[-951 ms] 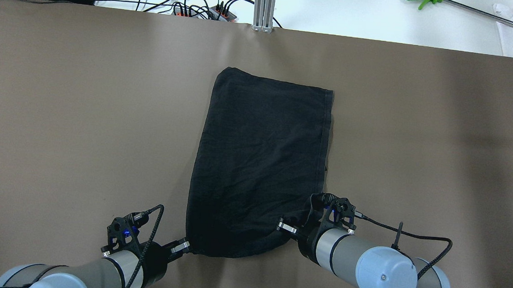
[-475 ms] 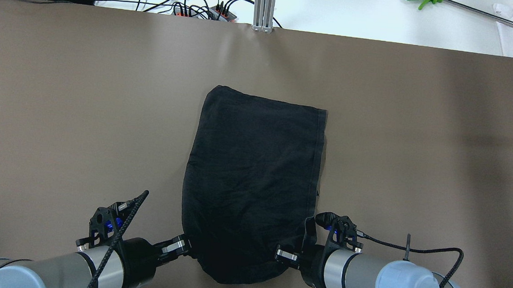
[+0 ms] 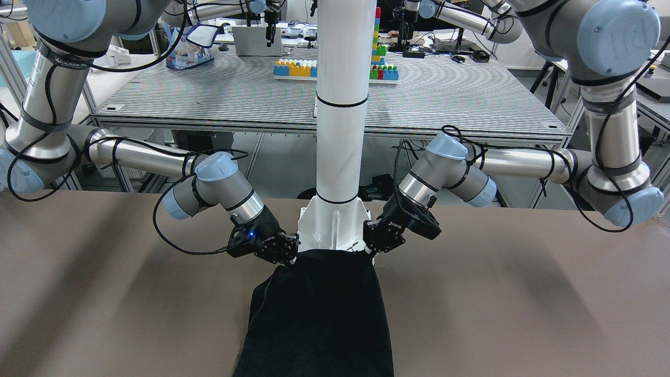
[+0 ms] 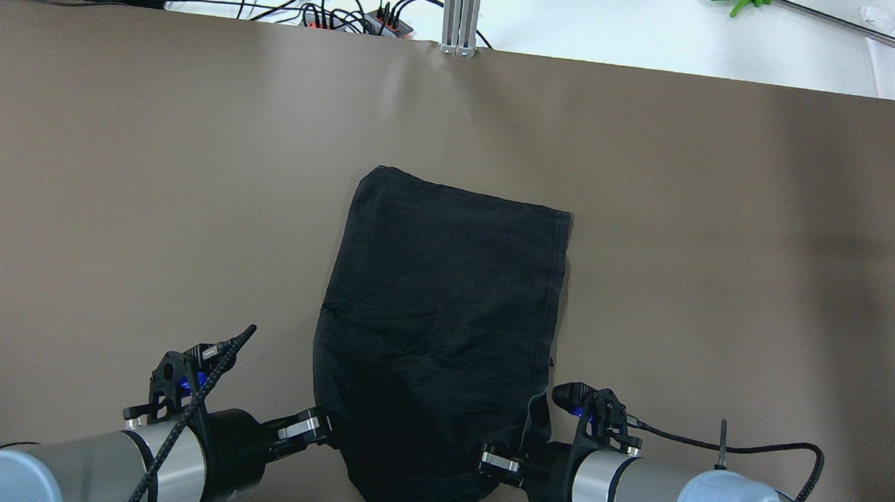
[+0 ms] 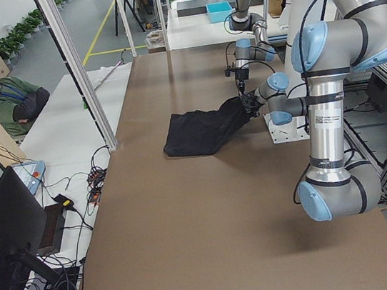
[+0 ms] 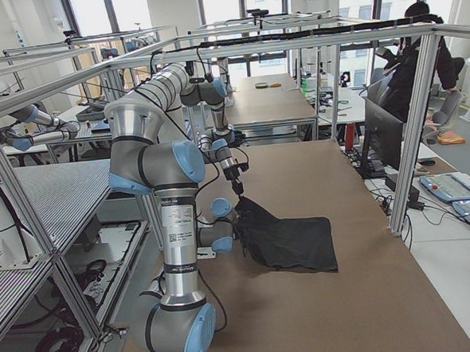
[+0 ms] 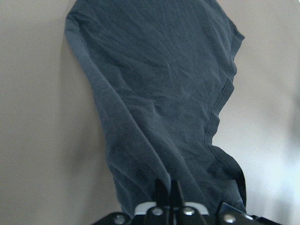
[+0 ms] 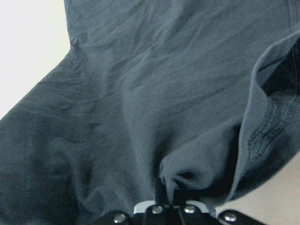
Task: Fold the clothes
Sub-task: 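Lift both near corners and fold them over toward the far edge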
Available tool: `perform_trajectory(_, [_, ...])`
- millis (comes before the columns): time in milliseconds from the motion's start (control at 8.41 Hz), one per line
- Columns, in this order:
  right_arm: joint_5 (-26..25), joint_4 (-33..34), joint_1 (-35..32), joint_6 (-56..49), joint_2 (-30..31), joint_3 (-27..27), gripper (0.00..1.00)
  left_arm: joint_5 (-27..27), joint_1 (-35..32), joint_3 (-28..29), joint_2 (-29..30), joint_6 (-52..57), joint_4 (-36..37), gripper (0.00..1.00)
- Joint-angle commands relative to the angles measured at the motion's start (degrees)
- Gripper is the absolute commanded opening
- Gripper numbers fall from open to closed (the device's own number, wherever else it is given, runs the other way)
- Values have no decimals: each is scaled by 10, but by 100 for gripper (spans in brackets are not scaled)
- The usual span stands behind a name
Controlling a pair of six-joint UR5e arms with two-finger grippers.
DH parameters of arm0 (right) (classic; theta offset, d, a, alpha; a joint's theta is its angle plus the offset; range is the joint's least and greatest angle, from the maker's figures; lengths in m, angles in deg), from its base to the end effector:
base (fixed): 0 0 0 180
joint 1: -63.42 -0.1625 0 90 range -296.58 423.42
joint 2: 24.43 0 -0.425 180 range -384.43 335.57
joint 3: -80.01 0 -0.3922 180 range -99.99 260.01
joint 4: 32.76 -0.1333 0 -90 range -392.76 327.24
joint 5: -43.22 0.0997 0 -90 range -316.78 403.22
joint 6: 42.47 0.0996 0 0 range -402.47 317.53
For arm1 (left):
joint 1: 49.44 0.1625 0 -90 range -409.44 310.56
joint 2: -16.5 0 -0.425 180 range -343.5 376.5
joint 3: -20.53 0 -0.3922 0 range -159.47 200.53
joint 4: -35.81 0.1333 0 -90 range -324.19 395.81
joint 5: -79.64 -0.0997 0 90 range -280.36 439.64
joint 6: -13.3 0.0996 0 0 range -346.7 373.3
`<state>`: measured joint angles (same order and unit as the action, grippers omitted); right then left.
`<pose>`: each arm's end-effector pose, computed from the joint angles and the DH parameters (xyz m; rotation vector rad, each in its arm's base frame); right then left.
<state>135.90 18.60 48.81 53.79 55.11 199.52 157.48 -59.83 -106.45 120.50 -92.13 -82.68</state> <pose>-0.4465 -0.2493 0.2504 0.0610 -1.3761 0.2730 0.4283 -0.2354 0.1899 0.1176 1.4061 -0.5215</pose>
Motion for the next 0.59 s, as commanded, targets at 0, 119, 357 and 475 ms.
perform_trajectory(0, [0,8,-79,-9,-22,-2,0,80,-98,12,1,16,1,0])
perform_trajectory(119, [7,8,-103,-13,-31,-8,0,103,-131,23,5,18,2,0])
perform_trajectory(357, [16,8,-130,-20,-56,-45,0,126,-180,64,30,20,1,0])
perform_trajectory(475, [12,8,-136,-23,-74,-78,0,126,-192,91,55,20,2,0])
